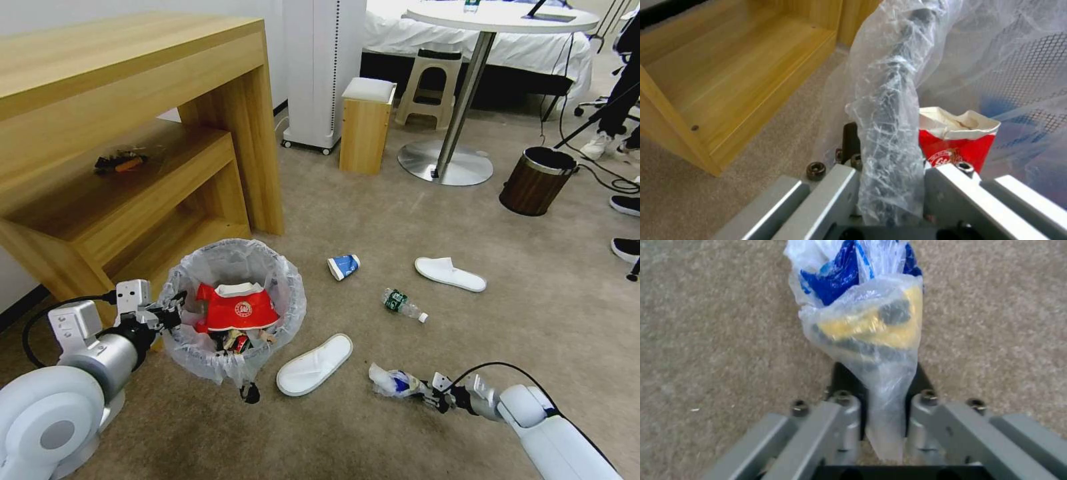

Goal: Pick up the trash bin and place the garbage on the floor into it.

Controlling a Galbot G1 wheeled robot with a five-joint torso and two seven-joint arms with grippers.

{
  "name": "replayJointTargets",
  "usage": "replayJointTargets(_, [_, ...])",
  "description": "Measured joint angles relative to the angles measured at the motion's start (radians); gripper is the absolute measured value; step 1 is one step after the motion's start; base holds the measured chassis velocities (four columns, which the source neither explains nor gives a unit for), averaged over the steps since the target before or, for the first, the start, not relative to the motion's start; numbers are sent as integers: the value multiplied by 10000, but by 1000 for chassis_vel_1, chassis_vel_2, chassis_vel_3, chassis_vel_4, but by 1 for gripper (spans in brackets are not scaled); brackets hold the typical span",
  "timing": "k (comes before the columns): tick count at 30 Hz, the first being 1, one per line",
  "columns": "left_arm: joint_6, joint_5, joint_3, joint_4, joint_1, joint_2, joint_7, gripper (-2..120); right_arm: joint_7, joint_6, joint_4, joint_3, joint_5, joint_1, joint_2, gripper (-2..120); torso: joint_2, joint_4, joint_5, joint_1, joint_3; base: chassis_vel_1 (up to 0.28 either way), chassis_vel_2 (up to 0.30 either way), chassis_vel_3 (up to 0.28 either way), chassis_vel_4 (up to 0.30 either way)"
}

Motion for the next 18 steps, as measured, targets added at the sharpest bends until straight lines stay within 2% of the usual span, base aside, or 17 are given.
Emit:
replayJointTargets(3, [-1,8,10,17,4,0,7,0,92,12,125,-10,151,-38,-60,0,0,0,0,0,0,0,0,0,0])
replayJointTargets(10, [-2,100,103,152,-19,18,19,0,391,30,917,96,996,-177,-331,0,0,0,-1,0,0,0,0,0,0])
replayJointTargets(14, [-2,122,155,190,-27,45,19,0,1281,56,1978,-35,2218,-452,-584,0,0,0,-1,0,1,0,0,0,0])
replayJointTargets(16, [-2,123,182,190,-35,93,20,0,1831,39,2923,-173,3161,-636,-776,0,0,0,-3,0,0,0,0,0,0])
replayJointTargets(18, [-3,123,200,191,-35,115,19,0,1917,44,3273,-194,3433,-664,-825,0,0,-1,-2,0,0,0,0,0,0])
